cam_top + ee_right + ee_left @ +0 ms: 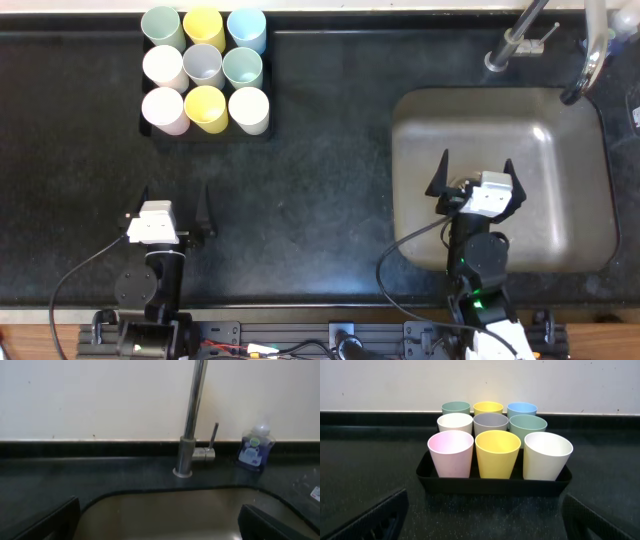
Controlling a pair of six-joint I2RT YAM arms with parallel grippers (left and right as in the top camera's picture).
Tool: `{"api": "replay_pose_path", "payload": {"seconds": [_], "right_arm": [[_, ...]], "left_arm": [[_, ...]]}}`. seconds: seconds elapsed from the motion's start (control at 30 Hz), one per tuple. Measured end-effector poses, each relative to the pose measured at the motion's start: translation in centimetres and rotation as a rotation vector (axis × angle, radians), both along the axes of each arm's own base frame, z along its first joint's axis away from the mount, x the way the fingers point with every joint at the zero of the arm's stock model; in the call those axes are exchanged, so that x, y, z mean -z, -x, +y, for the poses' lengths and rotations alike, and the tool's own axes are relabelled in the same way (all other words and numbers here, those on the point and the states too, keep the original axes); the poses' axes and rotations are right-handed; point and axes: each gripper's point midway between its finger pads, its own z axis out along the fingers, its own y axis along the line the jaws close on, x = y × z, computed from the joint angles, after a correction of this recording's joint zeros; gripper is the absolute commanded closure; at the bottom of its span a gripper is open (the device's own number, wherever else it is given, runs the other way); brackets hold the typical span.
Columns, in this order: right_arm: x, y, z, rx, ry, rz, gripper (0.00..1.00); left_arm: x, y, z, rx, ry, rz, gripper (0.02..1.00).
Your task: Store Cups
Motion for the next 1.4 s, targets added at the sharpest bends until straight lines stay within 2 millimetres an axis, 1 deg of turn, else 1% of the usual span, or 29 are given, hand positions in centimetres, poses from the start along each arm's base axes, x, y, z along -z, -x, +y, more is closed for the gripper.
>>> {"api": "replay_pose_path", "payload": {"seconds": [0.07,0.13,0.37,0.53,0.67,0.7,0.83,0.87,1.4], "right_arm": [[0.0,0.6,-0.4,0.008,-0.002,-0.006,0.003],[0.5,1.2,-0.9,0.023,0.005,0.014,0.003],[0.9,2.8,-3.6,0.115,0.01,0.037,0.003],[1.9,3.7,-4.7,0.155,0.017,0.082,0.007],[2.0,4.5,-5.5,0.184,0.016,0.083,0.003],[1.7,4.6,-5.5,0.184,0.014,0.07,0.007],[-0.6,5.2,-5.5,0.185,-0.003,-0.037,0.003],[-0.9,5.2,-5.5,0.185,-0.006,-0.051,0.005],[-0.7,5.3,-5.6,0.189,-0.004,-0.042,0.003]], "left_arm": [[0.0,0.0,0.0,0.0,0.0,0.0,0.02],[0.0,0.0,0.0,0.0,0.0,0.0,0.02],[0.0,0.0,0.0,0.0,0.0,0.0,0.02],[0.0,0.0,0.0,0.0,0.0,0.0,0.02],[0.0,0.0,0.0,0.0,0.0,0.0,0.02],[0.0,0.0,0.0,0.0,0.0,0.0,0.02],[0.0,0.0,0.0,0.0,0.0,0.0,0.02],[0.0,0.0,0.0,0.0,0.0,0.0,0.02],[0.0,0.0,0.0,0.0,0.0,0.0,0.023]]}}
